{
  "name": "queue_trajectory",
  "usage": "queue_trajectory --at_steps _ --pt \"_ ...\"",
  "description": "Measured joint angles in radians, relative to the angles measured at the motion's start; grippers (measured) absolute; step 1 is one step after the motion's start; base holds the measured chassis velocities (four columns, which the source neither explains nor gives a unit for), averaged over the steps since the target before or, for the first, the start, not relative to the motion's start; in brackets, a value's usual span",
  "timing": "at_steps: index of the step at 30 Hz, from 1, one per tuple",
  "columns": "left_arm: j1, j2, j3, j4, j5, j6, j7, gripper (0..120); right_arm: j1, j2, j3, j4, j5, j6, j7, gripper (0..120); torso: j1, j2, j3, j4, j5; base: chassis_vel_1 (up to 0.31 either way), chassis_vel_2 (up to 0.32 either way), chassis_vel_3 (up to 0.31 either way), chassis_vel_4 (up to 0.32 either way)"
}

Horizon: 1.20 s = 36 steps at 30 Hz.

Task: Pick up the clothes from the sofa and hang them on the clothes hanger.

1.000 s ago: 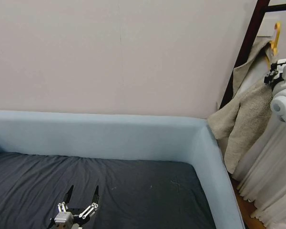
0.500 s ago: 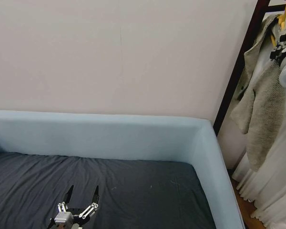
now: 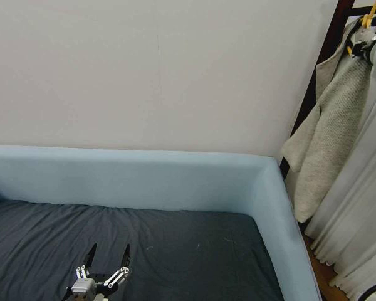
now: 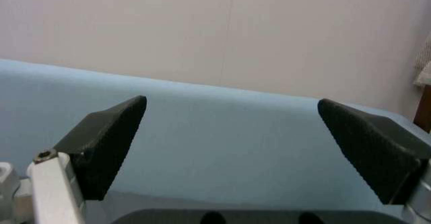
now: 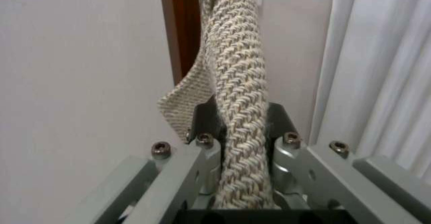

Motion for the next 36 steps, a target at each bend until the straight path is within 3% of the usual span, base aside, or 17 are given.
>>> queue_trajectory --at_steps 17,30,33,36 --pt "0.000 0.000 0.000 0.000 0.000 0.000 0.000 100 0.072 0.115 -0.003 -0.194 0.064 -0.002 0.060 8 0.000 0.000 0.000 0.0000 -0.0002 0.000 0.000 0.000 0.000" --pt "0.000 0.000 0.000 0.000 0.000 0.000 0.000 100 0.103 0.209 -0.043 -0.335 -0.010 -0.007 0.007 8 0.000 0.000 0.000 0.0000 -0.0002 0.000 0.000 0.000 0.000" --pt "0.000 0.000 0.000 0.000 0.000 0.000 0.000 100 0.102 0.207 -0.046 -0.329 -0.024 -0.008 -0.016 14 0.000 0.000 0.000 0.0002 -0.0003 0.000 0.000 0.000 0.000" --pt "0.000 0.000 0.000 0.000 0.000 0.000 0.000 100 0.079 0.168 -0.049 -0.259 -0.043 -0.008 -0.047 26 0.000 0.000 0.000 0.0002 -0.0004 0.000 0.000 0.000 0.000"
